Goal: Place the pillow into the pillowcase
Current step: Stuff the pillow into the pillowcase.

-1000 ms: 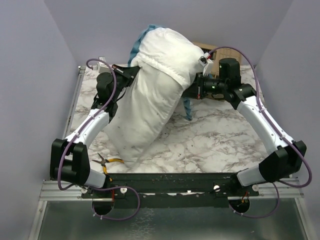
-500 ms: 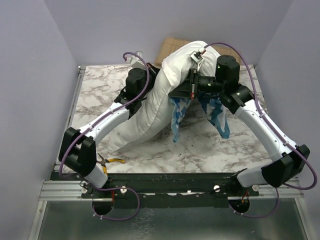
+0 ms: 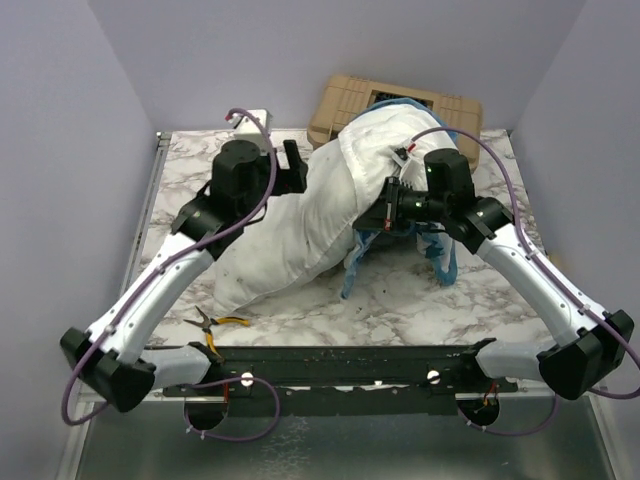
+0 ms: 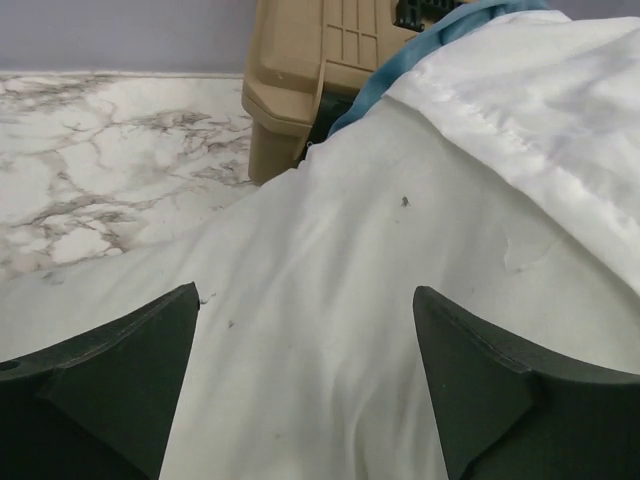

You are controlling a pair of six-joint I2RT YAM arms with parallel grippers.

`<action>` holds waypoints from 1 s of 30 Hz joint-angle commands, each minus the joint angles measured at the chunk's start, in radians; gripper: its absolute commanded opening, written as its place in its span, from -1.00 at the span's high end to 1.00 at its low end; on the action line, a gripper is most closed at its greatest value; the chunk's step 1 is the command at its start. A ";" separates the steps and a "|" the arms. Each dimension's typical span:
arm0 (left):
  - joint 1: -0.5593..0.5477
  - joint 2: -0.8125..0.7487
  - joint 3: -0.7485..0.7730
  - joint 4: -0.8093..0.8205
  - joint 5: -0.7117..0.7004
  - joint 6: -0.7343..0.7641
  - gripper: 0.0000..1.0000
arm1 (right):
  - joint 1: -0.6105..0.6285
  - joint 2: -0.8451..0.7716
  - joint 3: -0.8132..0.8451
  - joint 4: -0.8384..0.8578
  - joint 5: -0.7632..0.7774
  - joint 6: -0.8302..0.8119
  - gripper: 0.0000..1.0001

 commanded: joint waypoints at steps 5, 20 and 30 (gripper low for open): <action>-0.002 -0.281 -0.107 -0.147 0.190 0.125 -0.83 | -0.006 0.055 0.057 -0.023 0.072 -0.011 1.00; -0.085 -0.091 -0.352 0.586 0.503 0.043 0.36 | -0.006 0.074 0.159 -0.069 -0.061 -0.040 1.00; -0.148 0.070 -0.125 0.726 0.247 -0.044 1.00 | 0.165 0.147 0.228 -0.157 -0.254 -0.116 1.00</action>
